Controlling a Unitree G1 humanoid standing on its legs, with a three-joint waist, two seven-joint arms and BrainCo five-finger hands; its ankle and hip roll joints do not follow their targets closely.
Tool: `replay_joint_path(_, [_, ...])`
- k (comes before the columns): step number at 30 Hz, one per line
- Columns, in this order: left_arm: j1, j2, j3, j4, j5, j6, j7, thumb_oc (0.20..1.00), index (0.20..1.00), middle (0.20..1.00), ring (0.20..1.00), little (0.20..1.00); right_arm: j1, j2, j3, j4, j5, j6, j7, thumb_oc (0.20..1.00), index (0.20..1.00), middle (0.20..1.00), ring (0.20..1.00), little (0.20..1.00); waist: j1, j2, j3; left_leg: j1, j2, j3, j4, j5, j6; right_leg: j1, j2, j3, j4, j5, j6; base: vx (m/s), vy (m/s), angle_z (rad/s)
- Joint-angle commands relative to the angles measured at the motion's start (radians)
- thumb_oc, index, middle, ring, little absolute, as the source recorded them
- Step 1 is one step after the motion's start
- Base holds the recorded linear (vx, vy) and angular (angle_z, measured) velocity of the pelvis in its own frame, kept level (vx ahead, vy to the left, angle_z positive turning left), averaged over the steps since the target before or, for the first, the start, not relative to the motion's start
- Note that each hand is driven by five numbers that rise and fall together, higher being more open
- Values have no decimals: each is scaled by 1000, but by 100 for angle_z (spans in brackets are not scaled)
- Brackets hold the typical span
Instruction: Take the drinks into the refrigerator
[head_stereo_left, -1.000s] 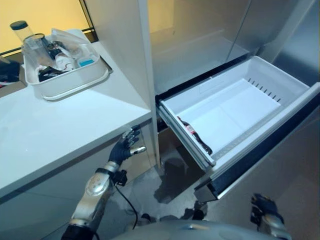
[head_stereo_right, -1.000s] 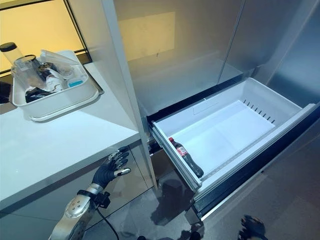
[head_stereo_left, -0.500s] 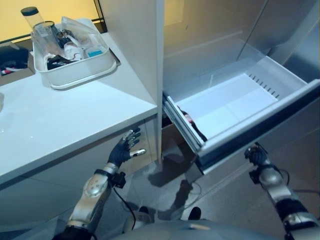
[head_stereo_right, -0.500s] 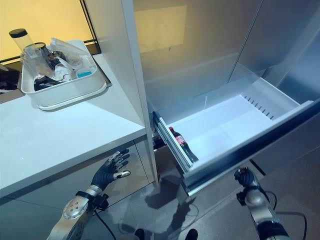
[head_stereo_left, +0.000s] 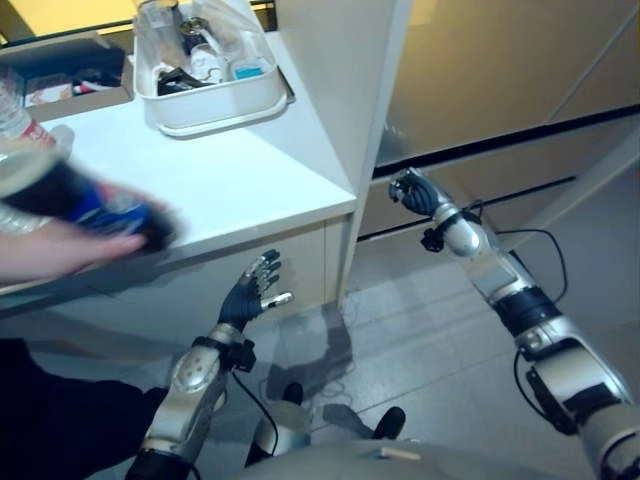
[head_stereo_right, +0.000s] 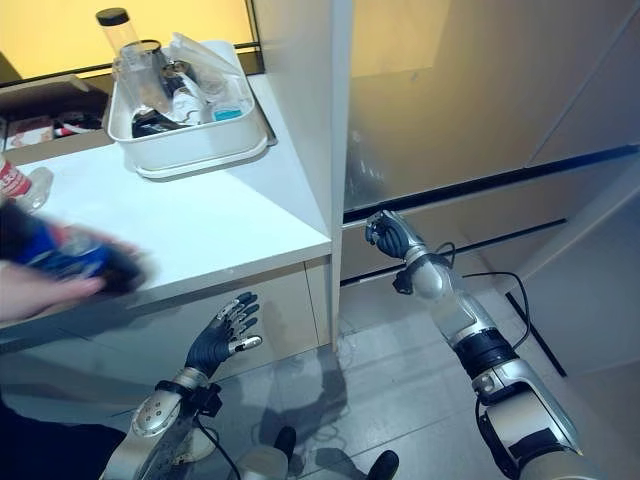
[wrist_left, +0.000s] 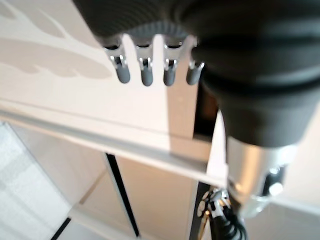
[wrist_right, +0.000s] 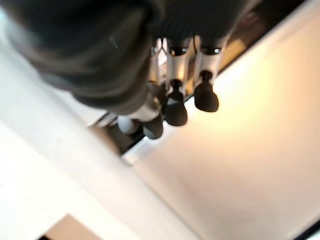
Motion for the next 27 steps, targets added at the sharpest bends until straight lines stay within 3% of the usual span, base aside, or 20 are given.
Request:
replay_joint_path(1, [-42, -2, 1, -20, -22, -70, 19, 1000, 1000, 1000, 1000, 1000, -1, -21, -40, 0, 17, -17, -20, 1000, 1000, 1000, 1000, 1000, -11, -43, -11, -13, -71, 2, -30, -10, 60, 92, -16, 2, 58, -87, 38, 0, 0, 0])
replay_joint_path(10, [-7, -80, 65, 56, 33, -57, 89, 1000, 1000, 1000, 1000, 1000, 359, 103, -247, 160, 180, 4, -99, 1000, 1000, 1000, 1000, 1000, -53, -35, -4, 1, -72, 9, -30, -17, 65, 90, -18, 10, 73, -97, 38, 0, 0, 0])
replay_joint_path(18, [-31, -84, 91, 232, 107, -28, 115, 1000, 1000, 1000, 1000, 1000, 534, 212, -313, 362, 299, 10, -111, 1000, 1000, 1000, 1000, 1000, -94, -25, -7, 15, -69, 23, -30, -24, 65, 88, -14, 24, 81, -104, 36, 7, 3, -8])
replay_joint_path(19, [-57, -87, 90, 335, 149, -20, 127, 1000, 1000, 1000, 1000, 1000, 565, 238, -310, 472, 316, 13, -102, 1000, 1000, 1000, 1000, 1000, -106, -21, -6, 25, -65, 32, -30, -31, 62, 92, -9, 33, 84, -110, 35, 7, 3, -5])
replay_joint_path(21, [-73, -90, 92, 400, 164, -16, 134, 1000, 1000, 1000, 1000, 1000, 570, 244, -314, 512, 324, 12, -99, 1000, 1000, 1000, 1000, 1000, -113, -21, -11, 20, -67, 33, -30, -27, 63, 86, -9, 35, 83, -107, 35, 6, 8, -3])
replay_joint_path(22, [-121, -117, 95, 597, 201, 7, 156, 1000, 1000, 1000, 1000, 1000, 580, 263, -304, 623, 333, 18, -89, 1000, 1000, 1000, 1000, 1000, -124, -17, -16, 24, -66, 38, -30, -28, 63, 85, -6, 42, 82, -108, 33, 44, 10, -5])
replay_joint_path(26, [-225, -154, 129, 1041, 324, 61, 219, 1000, 1000, 1000, 1000, 1000, 567, 291, -294, 796, 342, 32, -77, 1000, 1000, 1000, 1000, 1000, -146, -10, -29, 39, -62, 52, -30, -38, 58, 91, 3, 55, 82, -116, 28, 33, 7, -16])
replay_joint_path(27, [-227, -154, 130, 1044, 324, 60, 220, 1000, 1000, 1000, 1000, 1000, 566, 291, -295, 797, 342, 31, -77, 1000, 1000, 1000, 1000, 1000, -148, -11, -30, 35, -63, 51, -30, -34, 59, 87, 2, 54, 81, -113, 28, 26, 9, -17])
